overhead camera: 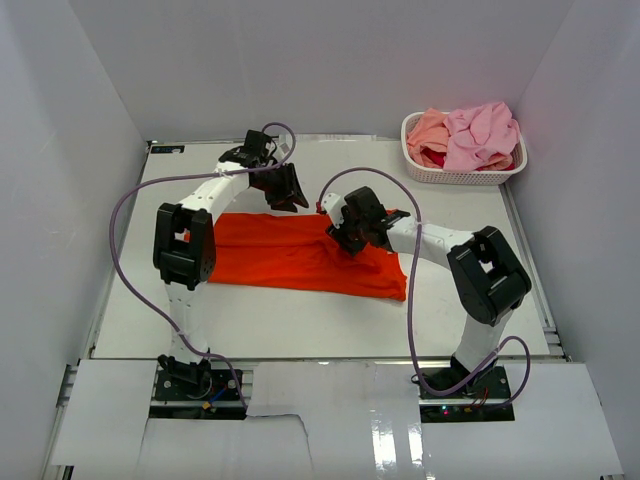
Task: Fold and stack the t-shirts
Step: Fold the other side of the tshirt into a rectangle
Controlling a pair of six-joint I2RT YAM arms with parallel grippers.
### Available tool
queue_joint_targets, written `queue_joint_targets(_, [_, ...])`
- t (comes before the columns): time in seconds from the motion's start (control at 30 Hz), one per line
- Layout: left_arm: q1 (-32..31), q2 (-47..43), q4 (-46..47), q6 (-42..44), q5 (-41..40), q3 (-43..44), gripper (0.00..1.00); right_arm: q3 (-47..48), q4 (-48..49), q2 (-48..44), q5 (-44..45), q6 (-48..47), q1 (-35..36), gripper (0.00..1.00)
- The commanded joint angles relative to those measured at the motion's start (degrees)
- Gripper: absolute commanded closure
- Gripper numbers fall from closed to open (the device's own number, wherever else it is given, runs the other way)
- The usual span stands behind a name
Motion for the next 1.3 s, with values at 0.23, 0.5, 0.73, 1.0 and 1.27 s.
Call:
queue_joint_targets(0.23, [0.5,-1.7,-0.2,0.9,1.6,-0.4,0.49,2.8,-3.5,0.2,-5.0,-0.1,0.2,0.73])
queue_joint_targets(0.5, [0.6,-1.7,-0.3,0.7,1.6,-0.6,0.49,5.2,-7.4,0.5,-9.5,0.9,0.2,0.80])
queue_joint_targets(0.73, [0.6,-1.5,-0.2,0.6,1.4,-0.8,0.49,6.3,-9.8,0.7,-12.7,3.7,0.3,0.78])
queue_joint_targets(1.0, [0.6,-1.3,-0.2,0.4,1.5,-0.7,0.49,7.4,-10.7,1.8,-15.8,7.3,0.5,0.79])
queue_joint_targets(1.27, [0.6,-1.3,-0.3,0.6,1.2,-1.4,0.49,8.2,-10.5,4.5,-17.1,10.8,1.2,0.80])
